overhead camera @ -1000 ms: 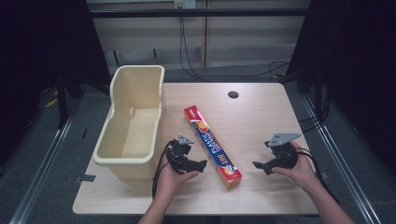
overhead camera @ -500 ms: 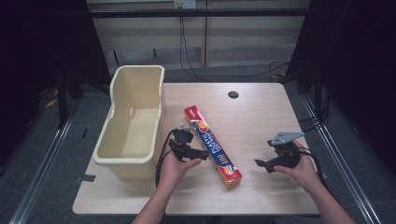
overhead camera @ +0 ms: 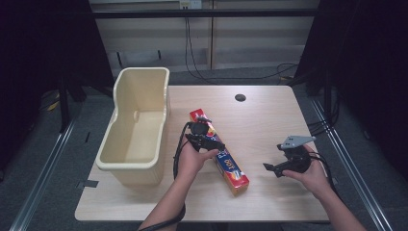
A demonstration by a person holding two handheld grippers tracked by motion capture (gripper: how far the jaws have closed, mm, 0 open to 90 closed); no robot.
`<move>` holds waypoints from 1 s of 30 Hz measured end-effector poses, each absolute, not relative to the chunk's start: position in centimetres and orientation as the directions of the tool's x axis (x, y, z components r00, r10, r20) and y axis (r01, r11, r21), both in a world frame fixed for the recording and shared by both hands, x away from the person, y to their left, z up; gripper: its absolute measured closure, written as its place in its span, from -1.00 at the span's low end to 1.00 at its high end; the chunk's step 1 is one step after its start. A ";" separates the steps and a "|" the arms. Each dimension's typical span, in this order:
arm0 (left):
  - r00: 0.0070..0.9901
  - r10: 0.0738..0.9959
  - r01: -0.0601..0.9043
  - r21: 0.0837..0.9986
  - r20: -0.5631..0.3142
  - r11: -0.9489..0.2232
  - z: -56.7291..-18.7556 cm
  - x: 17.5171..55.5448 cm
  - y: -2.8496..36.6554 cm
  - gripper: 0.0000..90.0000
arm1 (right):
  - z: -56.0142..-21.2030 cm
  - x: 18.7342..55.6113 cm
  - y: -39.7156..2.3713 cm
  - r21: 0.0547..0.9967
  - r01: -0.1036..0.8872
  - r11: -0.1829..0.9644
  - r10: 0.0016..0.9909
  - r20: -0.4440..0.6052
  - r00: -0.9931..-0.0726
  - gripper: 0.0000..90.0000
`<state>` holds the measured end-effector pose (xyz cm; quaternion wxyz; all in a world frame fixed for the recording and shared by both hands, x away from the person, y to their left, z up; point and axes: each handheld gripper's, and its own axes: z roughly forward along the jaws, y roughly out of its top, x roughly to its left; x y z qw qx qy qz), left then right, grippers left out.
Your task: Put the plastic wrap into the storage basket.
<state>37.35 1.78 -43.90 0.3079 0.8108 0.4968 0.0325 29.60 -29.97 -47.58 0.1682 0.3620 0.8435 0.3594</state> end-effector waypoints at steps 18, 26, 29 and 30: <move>0.434 0.866 0.829 0.486 -0.250 -0.276 -45.3 38.6 -0.2 -1.00 | -47.4 29.6 -29.9 0.743 0.497 0.449 0.756 -0.019 -0.655 -0.84; 0.398 0.878 0.848 0.471 -0.265 -0.242 -46.0 38.7 -0.9 -1.00 | -47.4 29.7 -29.9 0.746 0.495 0.446 0.752 -0.012 -0.659 -0.84; 0.370 0.887 0.860 0.464 -0.276 -0.214 -46.5 38.5 -1.1 -1.00 | -47.4 29.7 -29.9 0.746 0.500 0.440 0.758 -0.010 -0.652 -0.84; 0.369 0.888 0.861 0.461 -0.275 -0.215 -46.6 38.5 -1.2 -1.00 | -47.4 29.7 -29.9 0.745 0.504 0.437 0.763 -0.010 -0.647 -0.84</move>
